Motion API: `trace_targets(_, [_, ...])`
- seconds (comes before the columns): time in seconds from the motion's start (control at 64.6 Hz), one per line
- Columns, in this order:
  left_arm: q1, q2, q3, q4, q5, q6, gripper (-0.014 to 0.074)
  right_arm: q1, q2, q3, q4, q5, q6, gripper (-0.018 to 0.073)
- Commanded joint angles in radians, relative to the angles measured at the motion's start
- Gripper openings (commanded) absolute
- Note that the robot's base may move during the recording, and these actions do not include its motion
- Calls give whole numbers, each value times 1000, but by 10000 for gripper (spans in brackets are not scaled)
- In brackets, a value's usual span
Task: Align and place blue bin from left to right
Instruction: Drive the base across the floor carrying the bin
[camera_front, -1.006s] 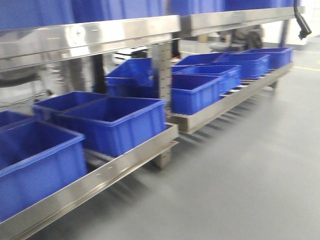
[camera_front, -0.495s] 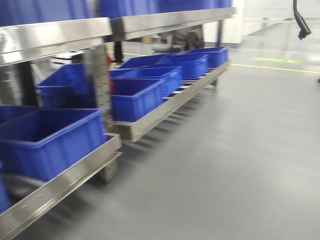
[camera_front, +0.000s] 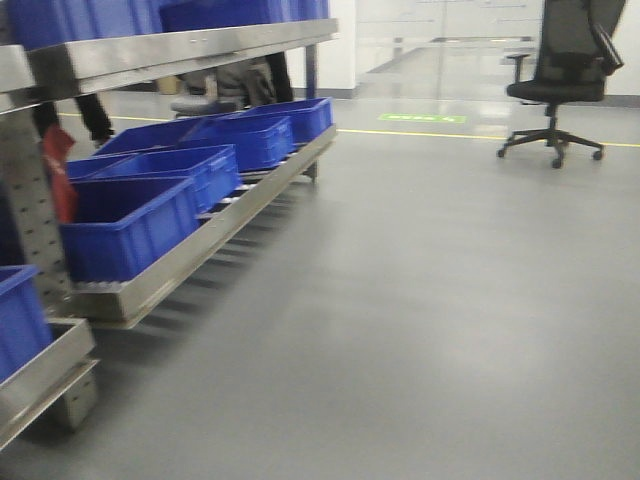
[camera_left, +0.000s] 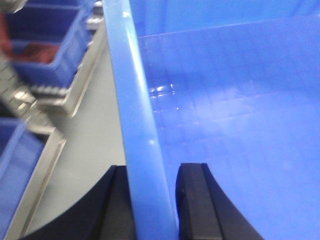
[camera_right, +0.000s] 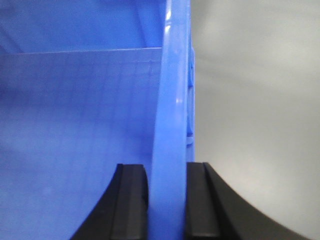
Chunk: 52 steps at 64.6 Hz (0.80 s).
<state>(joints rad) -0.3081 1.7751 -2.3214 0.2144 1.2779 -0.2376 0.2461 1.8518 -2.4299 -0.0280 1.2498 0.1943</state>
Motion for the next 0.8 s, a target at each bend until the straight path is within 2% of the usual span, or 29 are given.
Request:
trace_targets(0.0, [-4,-24,-17,26,-57,17,-16,-4,-23,-22,-49,-132,-23,-78])
trace_targets(0.789, [-4,-24,-17,26,-57,17,-16,-4,-23,-22,-49,-134,-23,-78])
